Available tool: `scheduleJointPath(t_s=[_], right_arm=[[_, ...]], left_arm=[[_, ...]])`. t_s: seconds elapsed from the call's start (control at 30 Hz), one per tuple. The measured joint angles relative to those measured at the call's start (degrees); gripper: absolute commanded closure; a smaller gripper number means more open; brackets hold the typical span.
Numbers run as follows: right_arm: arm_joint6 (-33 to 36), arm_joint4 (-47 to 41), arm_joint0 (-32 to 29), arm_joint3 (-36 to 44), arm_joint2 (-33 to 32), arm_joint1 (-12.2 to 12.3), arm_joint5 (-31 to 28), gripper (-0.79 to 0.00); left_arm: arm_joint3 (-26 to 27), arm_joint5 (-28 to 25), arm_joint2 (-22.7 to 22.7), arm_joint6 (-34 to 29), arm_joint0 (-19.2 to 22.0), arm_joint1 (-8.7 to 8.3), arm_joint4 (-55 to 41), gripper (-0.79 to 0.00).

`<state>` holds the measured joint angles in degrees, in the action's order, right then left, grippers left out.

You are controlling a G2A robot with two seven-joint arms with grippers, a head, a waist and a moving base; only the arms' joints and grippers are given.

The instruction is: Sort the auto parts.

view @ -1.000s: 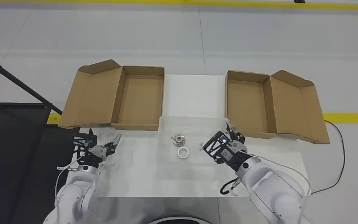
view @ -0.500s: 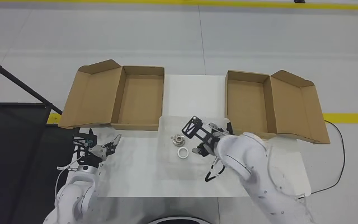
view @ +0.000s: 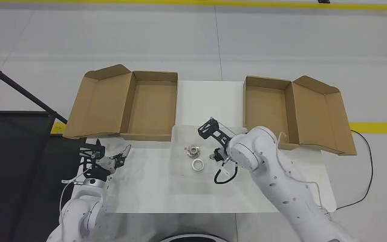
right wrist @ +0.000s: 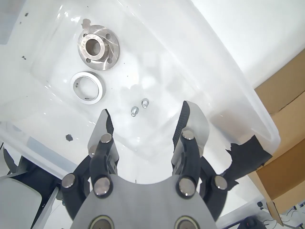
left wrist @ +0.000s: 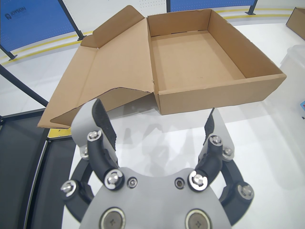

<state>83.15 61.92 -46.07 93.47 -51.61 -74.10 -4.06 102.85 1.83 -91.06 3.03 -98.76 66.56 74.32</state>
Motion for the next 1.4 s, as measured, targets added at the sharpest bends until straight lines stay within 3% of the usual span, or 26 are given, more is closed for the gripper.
scheduleJointPath(t_s=[0.13,0.23,0.3,0.67,1.07,1.27,1.4], right_arm=[[-1.0,-1.6,1.2,-3.4,0.2,-0.4,0.6,-0.533],[-1.1,-2.5,2.1,-5.4,0.7,-0.7,0.4,-0.419],[-1.1,-3.0,2.6,-6.4,1.0,-0.9,0.3,-0.391],[-0.4,-4.3,4.1,-10.0,2.5,-1.6,0.3,-0.366],[-0.9,-6.0,4.9,-13.2,2.9,-2.0,-0.6,-0.252],[-1.4,-6.6,5.3,-14.5,3.1,-2.2,-0.9,-0.034],[-1.7,-6.8,5.4,-14.8,3.0,-2.3,-0.9,0.0]], left_arm=[[0.0,0.0,0.0,0.0,0.0,0.0,0.0,-0.785],[0.0,0.0,0.0,0.0,0.0,0.0,0.0,-0.785],[0.0,0.0,0.0,0.0,0.0,0.0,0.0,-0.785],[0.0,0.0,0.0,0.0,0.0,0.0,0.0,-0.785],[0.0,0.0,0.0,0.0,0.0,0.0,0.0,-0.785],[0.0,0.0,0.0,0.0,0.0,0.0,0.0,-0.785],[0.0,0.0,0.0,0.0,0.0,0.0,0.0,-0.785]])
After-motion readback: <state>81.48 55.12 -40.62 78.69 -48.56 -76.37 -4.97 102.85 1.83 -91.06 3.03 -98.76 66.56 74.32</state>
